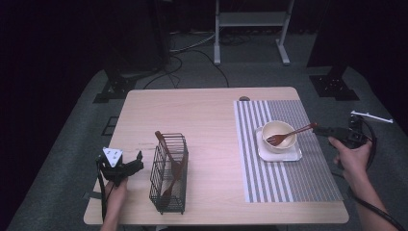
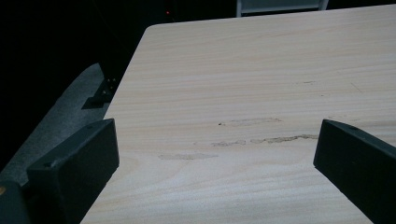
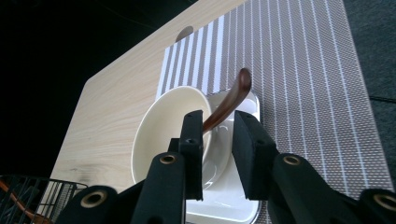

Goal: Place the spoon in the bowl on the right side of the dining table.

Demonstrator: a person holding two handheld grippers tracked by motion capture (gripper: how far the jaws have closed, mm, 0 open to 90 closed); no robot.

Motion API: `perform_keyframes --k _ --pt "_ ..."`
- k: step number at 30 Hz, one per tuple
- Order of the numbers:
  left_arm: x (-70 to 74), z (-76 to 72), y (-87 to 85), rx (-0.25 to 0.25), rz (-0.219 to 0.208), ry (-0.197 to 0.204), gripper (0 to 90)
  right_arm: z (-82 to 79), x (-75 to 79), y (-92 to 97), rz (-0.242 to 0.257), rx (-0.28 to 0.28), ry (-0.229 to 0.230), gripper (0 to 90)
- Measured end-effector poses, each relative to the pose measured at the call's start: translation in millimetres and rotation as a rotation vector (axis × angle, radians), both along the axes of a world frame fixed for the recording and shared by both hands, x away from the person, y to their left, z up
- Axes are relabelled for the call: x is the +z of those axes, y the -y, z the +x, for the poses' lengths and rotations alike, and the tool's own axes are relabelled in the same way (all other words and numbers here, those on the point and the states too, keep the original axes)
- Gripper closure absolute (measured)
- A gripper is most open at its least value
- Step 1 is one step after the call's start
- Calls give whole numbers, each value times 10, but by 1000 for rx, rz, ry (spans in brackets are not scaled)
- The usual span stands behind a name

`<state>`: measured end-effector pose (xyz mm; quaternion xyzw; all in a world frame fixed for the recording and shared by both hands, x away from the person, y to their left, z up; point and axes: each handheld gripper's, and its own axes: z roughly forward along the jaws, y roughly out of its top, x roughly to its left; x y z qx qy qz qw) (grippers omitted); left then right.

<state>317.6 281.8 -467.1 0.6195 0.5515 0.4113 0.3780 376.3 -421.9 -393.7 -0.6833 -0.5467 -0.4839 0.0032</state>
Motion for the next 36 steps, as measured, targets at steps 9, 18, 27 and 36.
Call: perform_keyframes --k 9,18,27,36 --pt "0 0 1 0 2 0 0 -5 -8 -72 -2 26 7 676" --pt "2 -4 -7 -3 -5 1 0 -23 -78 -121 4 41 4 625" --pt "3 -4 -11 -7 -8 0 0 -17 -143 -203 -11 66 -6 586" --pt "2 -3 -7 -8 -7 0 0 -22 -194 -257 -7 85 -9 533"
